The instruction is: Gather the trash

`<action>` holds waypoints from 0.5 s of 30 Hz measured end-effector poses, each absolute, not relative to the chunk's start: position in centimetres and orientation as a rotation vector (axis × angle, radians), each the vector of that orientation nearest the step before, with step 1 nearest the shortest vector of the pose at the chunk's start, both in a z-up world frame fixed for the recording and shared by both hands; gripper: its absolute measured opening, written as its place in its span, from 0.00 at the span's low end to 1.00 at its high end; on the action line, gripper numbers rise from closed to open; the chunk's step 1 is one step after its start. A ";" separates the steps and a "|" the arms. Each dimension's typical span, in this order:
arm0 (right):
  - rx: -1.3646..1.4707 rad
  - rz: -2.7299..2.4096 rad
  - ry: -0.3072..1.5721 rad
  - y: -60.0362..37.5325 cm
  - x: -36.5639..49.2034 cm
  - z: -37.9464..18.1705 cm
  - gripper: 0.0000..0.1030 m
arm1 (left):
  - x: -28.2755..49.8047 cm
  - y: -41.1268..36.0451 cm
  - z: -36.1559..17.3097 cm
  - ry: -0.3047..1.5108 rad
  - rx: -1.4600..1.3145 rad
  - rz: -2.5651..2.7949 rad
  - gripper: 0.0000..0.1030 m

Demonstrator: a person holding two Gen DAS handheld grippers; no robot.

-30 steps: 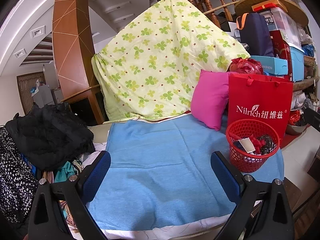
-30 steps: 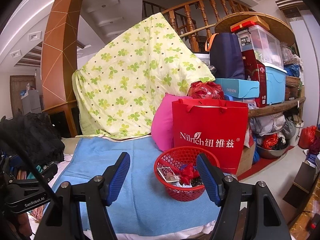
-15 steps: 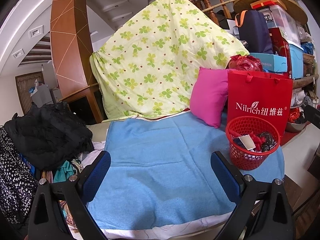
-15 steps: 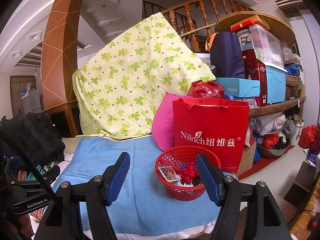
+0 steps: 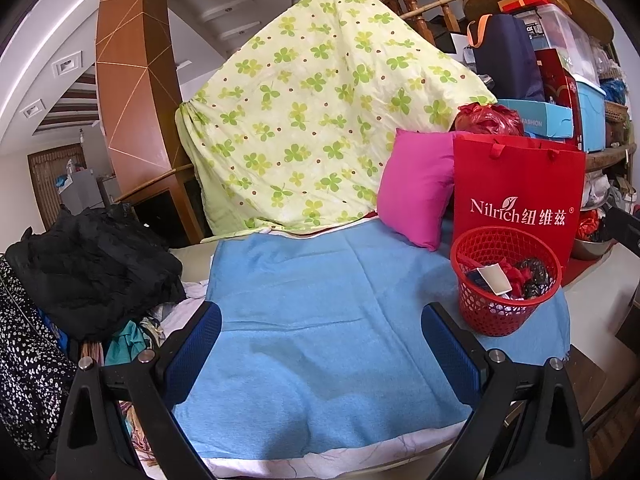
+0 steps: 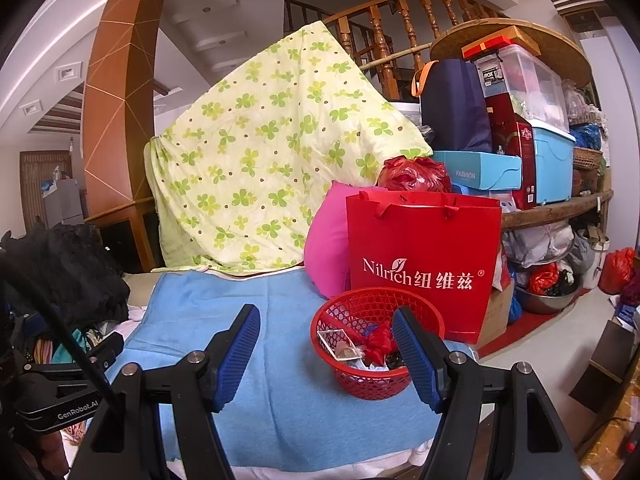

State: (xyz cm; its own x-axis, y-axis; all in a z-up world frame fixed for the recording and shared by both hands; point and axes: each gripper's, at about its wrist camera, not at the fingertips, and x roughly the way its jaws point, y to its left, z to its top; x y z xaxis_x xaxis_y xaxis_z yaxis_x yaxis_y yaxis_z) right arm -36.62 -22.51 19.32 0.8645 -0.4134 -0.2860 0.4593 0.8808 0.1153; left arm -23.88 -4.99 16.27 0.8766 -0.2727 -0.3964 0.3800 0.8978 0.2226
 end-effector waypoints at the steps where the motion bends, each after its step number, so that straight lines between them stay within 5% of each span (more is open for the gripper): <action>1: 0.183 -0.460 0.258 -22.6 -36.6 19.2 0.70 | -23.8 -5.0 16.2 0.367 0.303 -0.346 0.97; 15: 0.179 -0.458 0.268 -23.3 -35.7 18.3 0.70 | -22.5 -5.8 15.6 0.380 0.313 -0.358 0.97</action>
State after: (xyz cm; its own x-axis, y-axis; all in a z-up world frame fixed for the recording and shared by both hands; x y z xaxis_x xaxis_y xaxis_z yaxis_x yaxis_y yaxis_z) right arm -35.75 -23.33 18.28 0.8630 -0.4111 -0.2936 0.4577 0.8823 0.1097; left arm -22.50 -5.78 15.55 0.8677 -0.2790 -0.4115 0.3944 0.8902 0.2281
